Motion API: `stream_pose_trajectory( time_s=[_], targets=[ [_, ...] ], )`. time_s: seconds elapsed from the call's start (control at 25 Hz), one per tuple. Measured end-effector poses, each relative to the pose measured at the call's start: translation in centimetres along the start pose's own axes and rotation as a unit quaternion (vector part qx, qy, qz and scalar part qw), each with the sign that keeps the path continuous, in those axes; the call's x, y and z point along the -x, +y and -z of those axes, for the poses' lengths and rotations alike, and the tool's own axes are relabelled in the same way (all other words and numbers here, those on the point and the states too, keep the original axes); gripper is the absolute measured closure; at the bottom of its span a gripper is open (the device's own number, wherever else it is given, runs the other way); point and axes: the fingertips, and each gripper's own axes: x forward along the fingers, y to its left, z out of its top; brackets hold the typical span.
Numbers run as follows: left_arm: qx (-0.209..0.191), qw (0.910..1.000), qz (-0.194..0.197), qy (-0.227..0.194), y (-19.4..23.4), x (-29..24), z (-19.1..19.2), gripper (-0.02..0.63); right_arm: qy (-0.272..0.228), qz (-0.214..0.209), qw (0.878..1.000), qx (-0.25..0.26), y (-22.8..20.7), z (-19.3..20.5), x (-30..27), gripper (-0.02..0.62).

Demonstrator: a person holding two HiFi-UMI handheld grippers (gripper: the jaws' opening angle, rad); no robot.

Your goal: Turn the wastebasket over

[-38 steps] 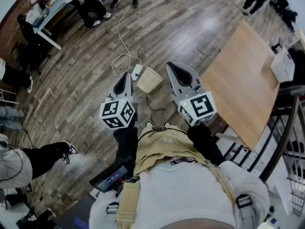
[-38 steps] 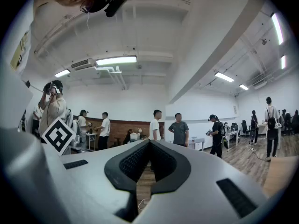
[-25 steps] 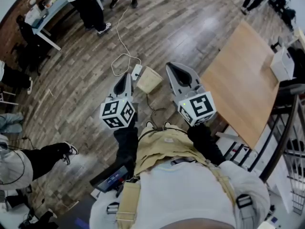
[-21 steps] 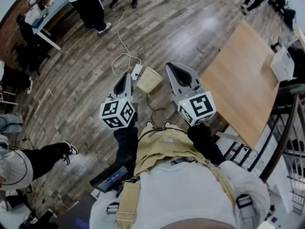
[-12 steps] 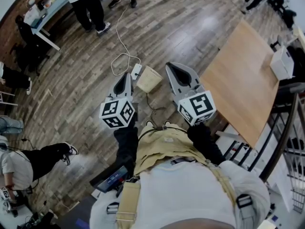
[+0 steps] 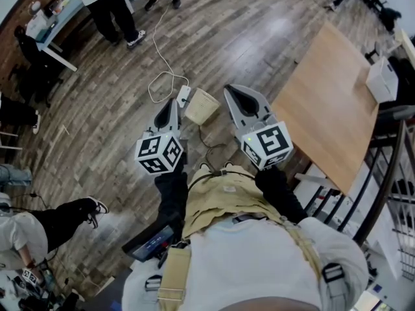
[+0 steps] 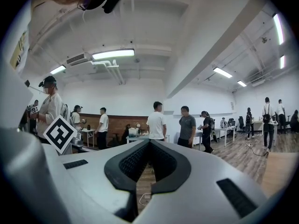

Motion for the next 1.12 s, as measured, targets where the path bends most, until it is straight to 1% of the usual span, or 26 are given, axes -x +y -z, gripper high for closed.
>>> stream_pose_trajectory(
  time_s=[0.48, 0.72, 0.84, 0.96, 1.12],
  targets=[
    [0.015, 0.9996, 0.010, 0.023, 3.9, -1.6, 1.0, 0.604, 0.027, 0.013, 1.000, -0.006, 0.8, 2.4, -3.5, 0.574],
    [0.028, 0.9991, 0.008, 0.031, 6.1, -3.0, 1.4, 0.604, 0.040, 0.010, 0.999, -0.001, 1.2, 3.4, -5.5, 0.574],
    [0.035, 0.9986, 0.010, 0.039, 6.3, -4.4, 2.1, 0.604, 0.048, 0.014, 0.999, -0.004, -0.1, 4.2, -6.0, 0.574],
    [0.036, 0.9983, 0.009, 0.045, 6.0, -6.5, 2.3, 0.604, 0.053, 0.017, 0.998, -0.013, -2.4, 4.8, -6.9, 0.574],
    [0.038, 0.9980, -0.019, 0.046, 7.0, -9.3, 1.7, 0.604, 0.062, -0.004, 0.998, -0.027, -5.2, 5.7, -9.9, 0.574]
  ],
)
